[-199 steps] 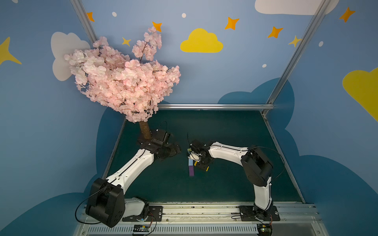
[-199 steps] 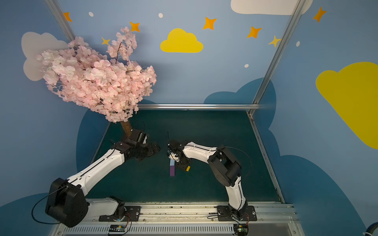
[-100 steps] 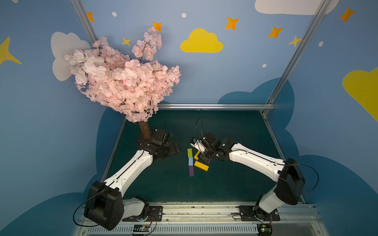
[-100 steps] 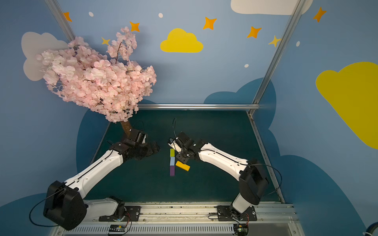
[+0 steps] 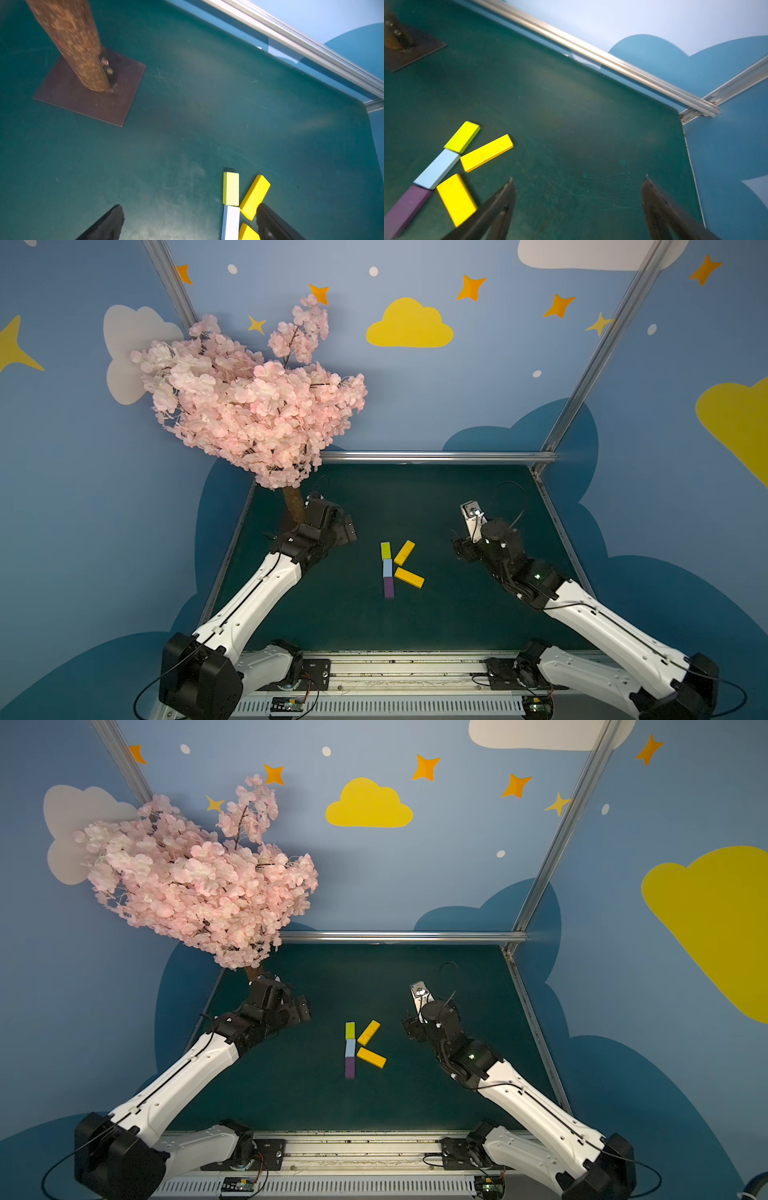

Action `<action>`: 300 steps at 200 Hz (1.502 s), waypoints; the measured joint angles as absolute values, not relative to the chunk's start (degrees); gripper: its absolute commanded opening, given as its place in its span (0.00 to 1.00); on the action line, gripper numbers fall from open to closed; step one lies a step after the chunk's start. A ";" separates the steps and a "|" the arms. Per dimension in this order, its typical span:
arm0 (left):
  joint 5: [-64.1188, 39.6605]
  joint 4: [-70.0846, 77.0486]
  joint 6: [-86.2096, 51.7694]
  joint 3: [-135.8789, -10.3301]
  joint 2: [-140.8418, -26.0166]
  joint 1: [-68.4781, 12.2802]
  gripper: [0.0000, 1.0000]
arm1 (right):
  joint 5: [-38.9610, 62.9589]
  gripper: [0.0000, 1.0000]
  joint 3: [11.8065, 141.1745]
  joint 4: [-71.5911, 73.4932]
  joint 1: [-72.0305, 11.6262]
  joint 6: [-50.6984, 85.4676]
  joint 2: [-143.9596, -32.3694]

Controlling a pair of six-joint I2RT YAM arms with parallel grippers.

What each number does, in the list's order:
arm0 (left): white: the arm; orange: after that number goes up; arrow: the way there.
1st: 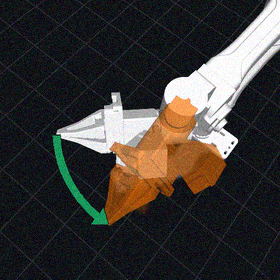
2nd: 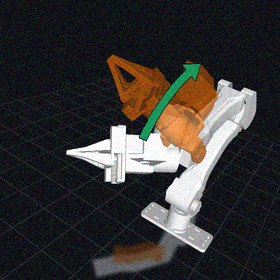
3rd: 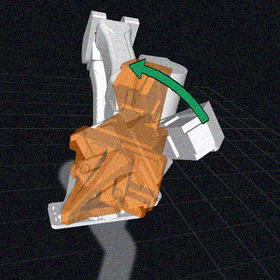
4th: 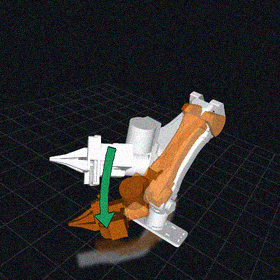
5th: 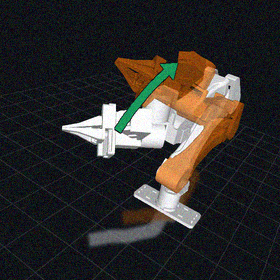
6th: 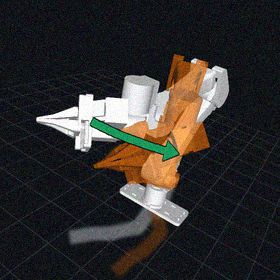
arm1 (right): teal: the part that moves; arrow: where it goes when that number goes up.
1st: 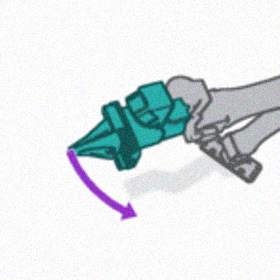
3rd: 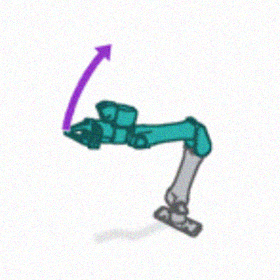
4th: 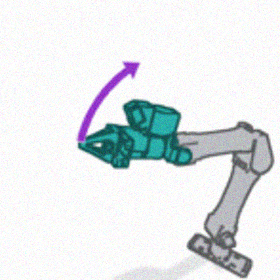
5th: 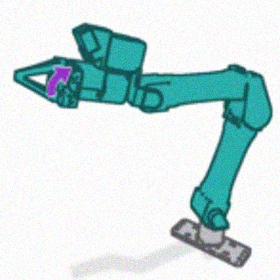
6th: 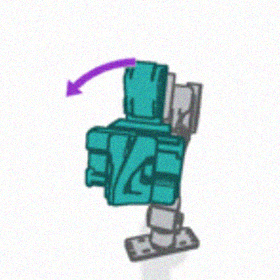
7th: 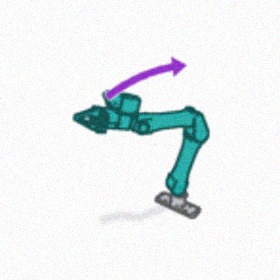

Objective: Assemble the letter k with building blocks
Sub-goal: Reset both arms

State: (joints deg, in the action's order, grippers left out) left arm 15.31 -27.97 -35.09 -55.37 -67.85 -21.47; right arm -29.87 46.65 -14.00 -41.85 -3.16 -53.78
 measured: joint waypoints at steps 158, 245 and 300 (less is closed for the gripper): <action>45.93 4.10 -13.61 -33.93 -64.14 -20.10 1.00 | -28.58 0.98 26.06 7.38 -10.41 11.29 -57.49; 36.97 40.18 3.31 -21.10 -77.08 -9.52 1.00 | -25.52 0.98 25.04 35.75 -8.99 2.11 -81.78; 26.28 44.64 1.39 -23.22 -77.25 -4.56 1.00 | -22.20 0.98 22.72 44.49 -7.88 0.38 -86.26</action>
